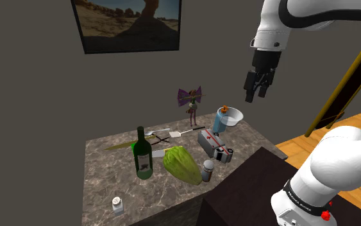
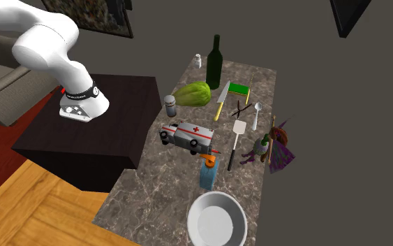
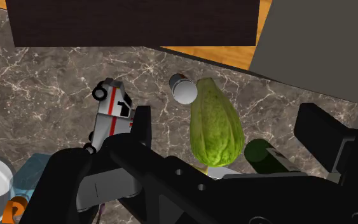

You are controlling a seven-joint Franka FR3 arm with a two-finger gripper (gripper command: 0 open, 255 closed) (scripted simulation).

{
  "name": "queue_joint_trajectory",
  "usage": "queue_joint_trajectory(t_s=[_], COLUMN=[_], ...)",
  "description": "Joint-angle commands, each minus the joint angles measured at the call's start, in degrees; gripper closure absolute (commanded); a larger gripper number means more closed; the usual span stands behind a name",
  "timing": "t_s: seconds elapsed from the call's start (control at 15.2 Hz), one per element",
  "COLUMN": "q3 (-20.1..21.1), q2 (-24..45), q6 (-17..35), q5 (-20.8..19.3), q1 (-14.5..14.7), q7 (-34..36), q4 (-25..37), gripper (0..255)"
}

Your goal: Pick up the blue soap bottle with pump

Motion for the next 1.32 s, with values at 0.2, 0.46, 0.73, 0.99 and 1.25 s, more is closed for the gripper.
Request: queue_joint_trajectory(t_s=[0.2,0.46,0.73,0.99,1.25], q3=[-1.3,-3.1,-5.0,-6.8,-8.7], q2=[3.3,8.7,15.1,22.1,29.7], q6=[5.4,12.6,19.6,26.3,32.3], q5=[-1.6,-3.5,-5.1,-6.3,-6.9], q1=[-1.3,-3.0,-4.7,-6.1,-7.4], q7=[-1.5,-3.2,-4.7,-6.2,-7.7], q4=[-1.7,-2.9,-2.9,-1.7,0.6], gripper=[0,0,0,0,0])
